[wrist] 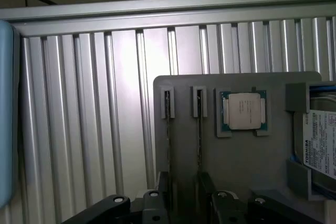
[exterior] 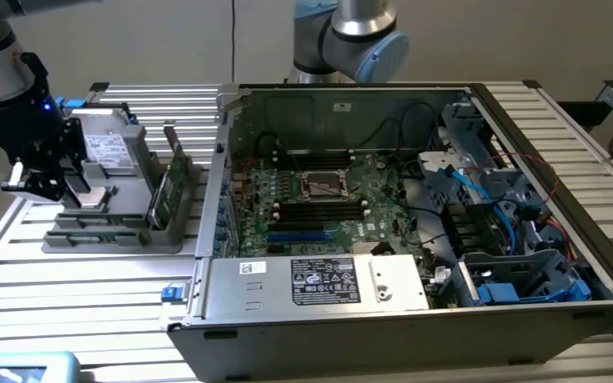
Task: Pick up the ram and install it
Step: 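Pick up the ram and move it above insertion slot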
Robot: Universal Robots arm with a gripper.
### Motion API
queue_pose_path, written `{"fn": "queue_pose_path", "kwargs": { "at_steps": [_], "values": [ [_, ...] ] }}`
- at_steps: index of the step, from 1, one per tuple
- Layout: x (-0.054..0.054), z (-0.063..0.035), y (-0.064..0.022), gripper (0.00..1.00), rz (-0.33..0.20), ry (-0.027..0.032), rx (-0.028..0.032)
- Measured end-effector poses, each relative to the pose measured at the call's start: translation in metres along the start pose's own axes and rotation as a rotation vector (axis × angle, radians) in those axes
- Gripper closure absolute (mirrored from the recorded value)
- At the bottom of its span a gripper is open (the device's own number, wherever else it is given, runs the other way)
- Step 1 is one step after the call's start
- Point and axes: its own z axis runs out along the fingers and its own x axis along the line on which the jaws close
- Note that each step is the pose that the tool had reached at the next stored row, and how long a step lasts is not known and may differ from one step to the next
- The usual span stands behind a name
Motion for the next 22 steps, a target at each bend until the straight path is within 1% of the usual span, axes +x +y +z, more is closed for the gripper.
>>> {"fn": "queue_pose_path", "kwargs": {
  "at_steps": [4,9,13,17,22],
  "values": [
    [0.0,0.006,-0.0002,0.64,0.0,-0.0003,0.0045],
    [0.0,0.0117,-0.0019,0.64,0.0,0.0023,0.0096],
    [0.003,0.0155,-0.0026,0.64,0.0,0.0023,0.01],
    [0.003,0.0222,-0.0031,0.64,-0.001,0.0041,0.0102],
    [0.003,0.0287,-0.0032,0.64,-0.005,0.0044,0.0125]
  ]
}}
